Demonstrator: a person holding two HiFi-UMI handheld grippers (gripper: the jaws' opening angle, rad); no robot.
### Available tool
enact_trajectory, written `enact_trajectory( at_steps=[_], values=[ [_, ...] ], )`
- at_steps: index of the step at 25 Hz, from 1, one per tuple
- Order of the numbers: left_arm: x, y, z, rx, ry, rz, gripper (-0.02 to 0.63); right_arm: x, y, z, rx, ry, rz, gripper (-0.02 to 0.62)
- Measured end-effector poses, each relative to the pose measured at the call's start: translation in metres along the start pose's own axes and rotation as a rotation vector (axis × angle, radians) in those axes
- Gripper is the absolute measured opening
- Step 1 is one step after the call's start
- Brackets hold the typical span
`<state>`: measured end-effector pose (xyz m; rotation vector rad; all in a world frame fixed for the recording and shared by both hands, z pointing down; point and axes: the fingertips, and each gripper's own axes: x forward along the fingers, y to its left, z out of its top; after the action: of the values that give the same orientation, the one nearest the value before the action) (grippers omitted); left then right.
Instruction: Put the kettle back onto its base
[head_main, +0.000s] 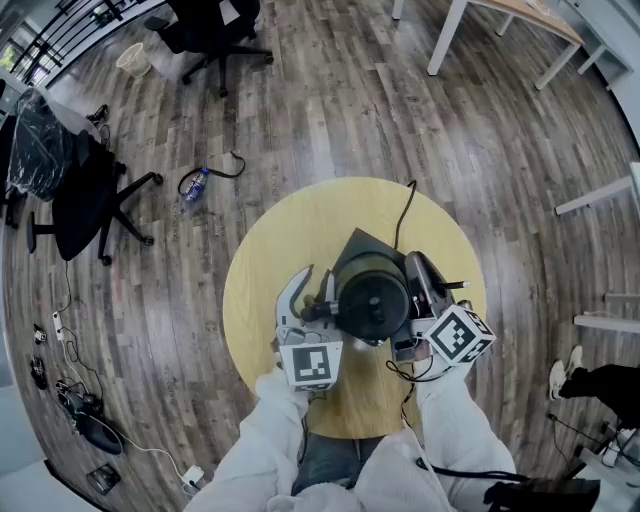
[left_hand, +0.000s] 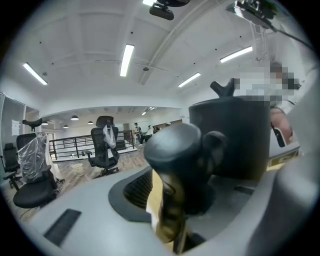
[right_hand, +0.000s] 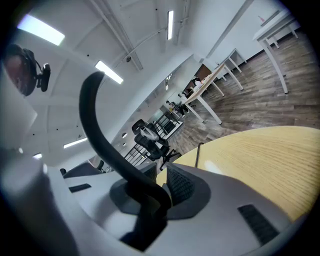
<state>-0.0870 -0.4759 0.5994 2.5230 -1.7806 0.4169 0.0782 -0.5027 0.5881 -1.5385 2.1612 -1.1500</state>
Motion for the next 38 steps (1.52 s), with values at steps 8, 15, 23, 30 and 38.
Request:
enact_trajectory(
  at_steps=[8, 15, 23, 30, 38],
  values=[
    [-0.005, -0.007, 0.011, 0.084, 0.031, 0.037, 0.098, -0.005, -0.012, 0.000, 0.051, 0.011, -0.035, 0.044],
    [-0.024, -0.008, 0.014, 0.175, -0.011, 0.227, 0.104, -0.010, -0.019, 0.000, 0.117, -0.010, -0.106, 0.035],
    [-0.045, -0.010, 0.019, 0.025, -0.056, 0.123, 0.106, -0.002, -0.022, 0.001, 0.128, 0.055, -0.077, 0.034],
    [-0.049, -0.016, 0.011, -0.030, -0.005, 0.015, 0.106, 0.004, -0.017, 0.001, 0.082, 0.078, -0.060, 0.035],
    [-0.039, -0.009, 0.000, -0.048, 0.042, 0.076, 0.106, 0.011, -0.013, 0.003, 0.048, 0.067, -0.044, 0.034]
  ],
)
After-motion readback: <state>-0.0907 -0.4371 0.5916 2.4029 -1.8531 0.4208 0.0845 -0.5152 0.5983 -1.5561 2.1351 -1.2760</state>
